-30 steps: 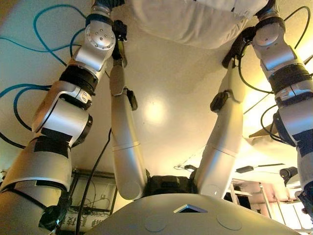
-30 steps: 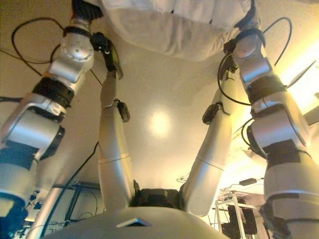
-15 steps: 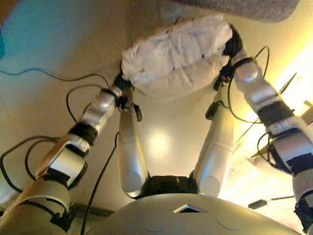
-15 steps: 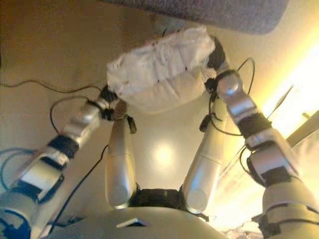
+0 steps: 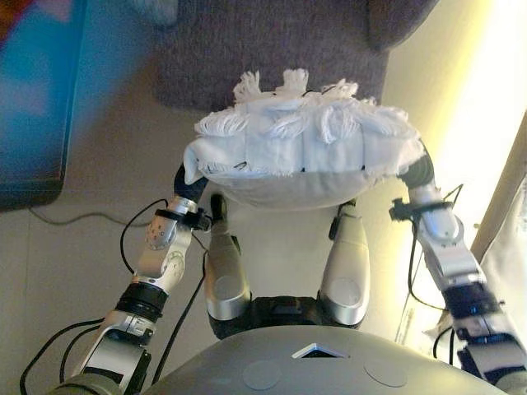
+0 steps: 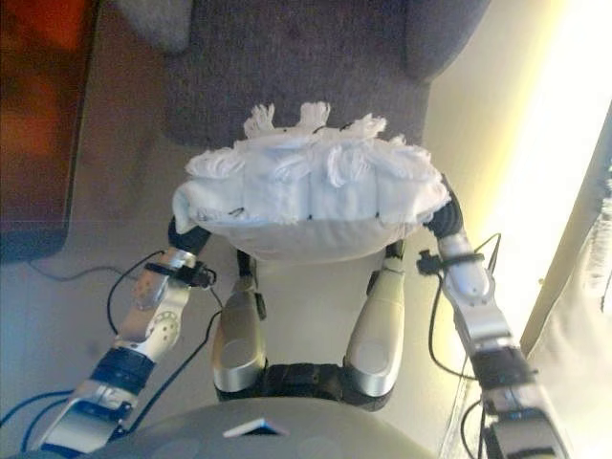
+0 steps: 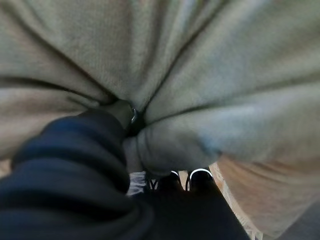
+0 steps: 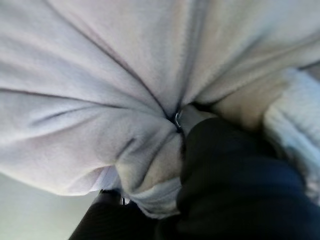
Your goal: Pick up the cushion and take it to the sofa
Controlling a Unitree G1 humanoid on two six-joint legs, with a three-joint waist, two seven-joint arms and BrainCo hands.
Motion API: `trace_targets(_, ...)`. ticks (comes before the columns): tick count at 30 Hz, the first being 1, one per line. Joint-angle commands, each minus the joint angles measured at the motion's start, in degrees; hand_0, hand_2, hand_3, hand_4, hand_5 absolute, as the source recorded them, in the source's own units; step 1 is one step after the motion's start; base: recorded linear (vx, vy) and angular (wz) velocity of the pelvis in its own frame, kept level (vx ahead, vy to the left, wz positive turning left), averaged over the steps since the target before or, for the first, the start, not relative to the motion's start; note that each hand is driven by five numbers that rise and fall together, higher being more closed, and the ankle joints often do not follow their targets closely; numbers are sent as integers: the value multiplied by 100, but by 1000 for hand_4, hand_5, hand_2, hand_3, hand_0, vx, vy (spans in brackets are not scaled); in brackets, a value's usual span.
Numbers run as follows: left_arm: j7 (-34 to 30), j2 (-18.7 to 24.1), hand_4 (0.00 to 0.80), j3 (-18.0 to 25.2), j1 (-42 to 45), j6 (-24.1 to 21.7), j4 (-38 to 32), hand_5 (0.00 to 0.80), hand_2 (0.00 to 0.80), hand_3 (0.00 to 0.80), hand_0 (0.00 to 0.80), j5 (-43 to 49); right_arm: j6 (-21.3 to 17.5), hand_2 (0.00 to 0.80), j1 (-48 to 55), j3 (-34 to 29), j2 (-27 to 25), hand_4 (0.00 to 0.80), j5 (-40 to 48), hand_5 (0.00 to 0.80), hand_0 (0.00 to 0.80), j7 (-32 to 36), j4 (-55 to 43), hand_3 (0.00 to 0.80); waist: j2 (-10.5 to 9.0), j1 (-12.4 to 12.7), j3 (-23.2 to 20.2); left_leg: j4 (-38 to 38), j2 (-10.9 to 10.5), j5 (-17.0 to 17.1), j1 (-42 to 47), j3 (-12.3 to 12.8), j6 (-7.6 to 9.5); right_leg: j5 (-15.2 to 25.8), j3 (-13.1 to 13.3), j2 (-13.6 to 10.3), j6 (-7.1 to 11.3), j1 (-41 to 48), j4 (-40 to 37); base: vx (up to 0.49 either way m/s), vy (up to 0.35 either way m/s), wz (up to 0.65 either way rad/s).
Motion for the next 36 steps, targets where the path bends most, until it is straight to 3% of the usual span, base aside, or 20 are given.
trace_targets(1,-95,-65,800,5,398,-307,-1041,800,800,800,800,3,-564,800,51,64,319,800,93,800,800,443,-1114,800,-141,49,-903,-130,176,-37,144,-57,378,-379,-164,-346,117,1045,-239,346,9,4)
trace_targets(5,-24,-94,800,109,852,-216,-1535,800,800,800,800,128,-355,800,305,162,396,800,144,800,800,528,-1476,800,-145,141,-1406,-410,311,-96,908,185,347,-345,-517,-307,117,1737,-590,303,-16,-3)
trace_targets(8,-27,-39,800,185,1075,-136,-1720,800,800,800,800,130,-177,800,384,247,369,800,233,800,800,552,-1607,800,-167,183,-1660,-516,378,-159,1273,261,306,-401,-613,-268,117,2132,-780,219,-38,-5)
trace_targets(12,-59,-2,800,230,1231,69,-1753,800,800,800,800,-51,50,800,539,279,288,800,276,800,800,459,-1759,800,-188,211,-1838,-682,388,-161,1575,243,304,-425,-677,-218,117,2487,-989,121,-88,4)
trace_targets(18,-195,131,800,296,1276,140,-1796,800,800,800,800,-82,-75,800,601,360,286,800,305,800,800,195,-1868,800,-185,220,-1919,-853,378,-80,1682,128,327,-636,-698,-95,101,2671,-905,-1,-170,2)
trace_targets(25,97,187,800,476,1197,113,-1813,800,800,800,800,-225,-155,800,172,699,254,800,310,800,800,-1,-1819,800,-72,266,-1696,-513,835,224,1530,-22,152,-1055,-386,422,-336,2495,-340,-76,-270,-4)
trace_targets(28,-72,25,800,473,987,324,-1589,800,800,800,800,-613,-205,800,-61,771,313,800,127,800,800,-321,-1689,800,6,238,-1491,-240,1038,786,1333,401,62,-1164,-735,642,-508,2640,-311,-139,-212,-3)
trace_targets(29,-248,-36,800,442,914,400,-1537,800,800,800,800,-629,-250,800,-49,717,312,800,143,800,800,-408,-1706,800,-23,191,-1461,46,972,803,1221,710,90,-1121,-918,656,-564,2649,-346,-191,-216,33)
trace_targets(30,-352,-60,800,398,884,416,-1535,800,800,800,800,-588,-301,800,-27,672,287,800,181,800,800,-431,-1722,800,-65,153,-1447,265,864,682,1138,787,135,-1093,-1018,645,-592,2653,-377,-216,-272,69)
trace_targets(31,-371,-71,800,286,921,366,-1643,800,800,800,800,-440,-390,800,36,567,173,800,280,800,800,-370,-1750,800,-161,128,-1443,630,510,321,1038,678,249,-1041,-1040,611,-621,2633,-421,-171,-237,75)
trace_targets(33,-333,-50,800,265,1009,325,-1843,800,800,800,800,-449,-478,800,134,452,21,800,377,800,800,-239,-1833,800,-208,157,-1449,903,-36,-75,900,379,386,-988,-910,639,-632,2614,-491,-129,-185,46)
trace_targets(34,-409,-40,800,303,1024,270,-1894,800,800,800,800,-439,-549,800,181,403,-50,800,383,800,800,-219,-1871,800,-227,166,-1468,972,-320,-288,835,426,464,-945,-865,672,-636,2636,-579,-109,-88,8)
trace_targets(36,-434,-9,800,275,927,252,-1873,800,800,800,800,-452,-593,800,93,464,-10,800,237,800,800,-382,-1795,800,-173,186,-1486,574,-501,-430,1017,488,565,-941,-889,723,-586,2662,-613,-71,24,-19)
